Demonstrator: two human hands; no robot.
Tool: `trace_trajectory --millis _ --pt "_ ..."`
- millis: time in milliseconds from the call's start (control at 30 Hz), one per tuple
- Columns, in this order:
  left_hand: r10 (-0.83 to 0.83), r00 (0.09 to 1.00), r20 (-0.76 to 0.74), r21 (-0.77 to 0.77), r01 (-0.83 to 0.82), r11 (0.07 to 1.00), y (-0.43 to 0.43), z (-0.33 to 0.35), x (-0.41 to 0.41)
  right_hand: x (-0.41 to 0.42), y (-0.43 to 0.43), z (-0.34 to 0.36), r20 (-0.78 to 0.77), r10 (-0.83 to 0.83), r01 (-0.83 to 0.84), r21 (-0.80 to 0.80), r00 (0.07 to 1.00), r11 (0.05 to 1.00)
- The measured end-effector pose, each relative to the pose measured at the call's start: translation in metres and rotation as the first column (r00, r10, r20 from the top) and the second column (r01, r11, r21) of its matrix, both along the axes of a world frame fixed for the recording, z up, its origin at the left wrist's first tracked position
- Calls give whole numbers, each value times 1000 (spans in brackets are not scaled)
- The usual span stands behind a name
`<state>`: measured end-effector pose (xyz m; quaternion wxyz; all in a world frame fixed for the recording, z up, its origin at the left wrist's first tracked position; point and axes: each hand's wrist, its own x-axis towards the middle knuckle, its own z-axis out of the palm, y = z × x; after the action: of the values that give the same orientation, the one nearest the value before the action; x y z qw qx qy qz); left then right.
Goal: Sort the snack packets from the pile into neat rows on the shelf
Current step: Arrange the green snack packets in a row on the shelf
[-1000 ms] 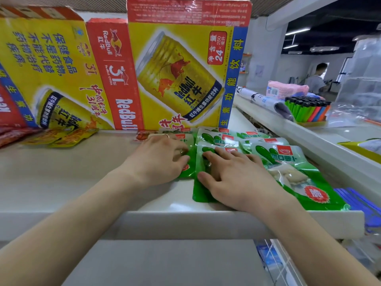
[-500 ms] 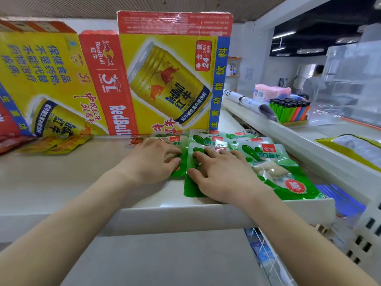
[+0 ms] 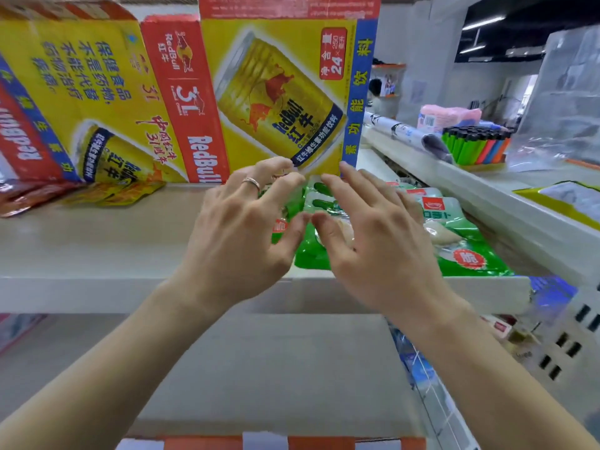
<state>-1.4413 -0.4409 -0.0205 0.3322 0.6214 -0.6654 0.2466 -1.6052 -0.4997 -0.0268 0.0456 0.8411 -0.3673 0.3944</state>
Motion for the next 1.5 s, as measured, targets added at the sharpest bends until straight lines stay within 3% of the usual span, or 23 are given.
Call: trace_trajectory --millis 367,633,1133,1500 --pt "188 981 51 49 -190 981 73 -23 29 34 44 -20 28 126 -123 -74 992 990" --pt "330 944 5 35 -330 943 179 -22 110 130 119 -17 49 315 -308 -113 948 945" --pt "670 742 22 55 -670 740 421 -45 312 386 319 -47 22 640 -640 0 768 768" --pt "788 616 9 88 -785 613 522 -64 388 490 407 -58 -55 770 -768 50 636 638"
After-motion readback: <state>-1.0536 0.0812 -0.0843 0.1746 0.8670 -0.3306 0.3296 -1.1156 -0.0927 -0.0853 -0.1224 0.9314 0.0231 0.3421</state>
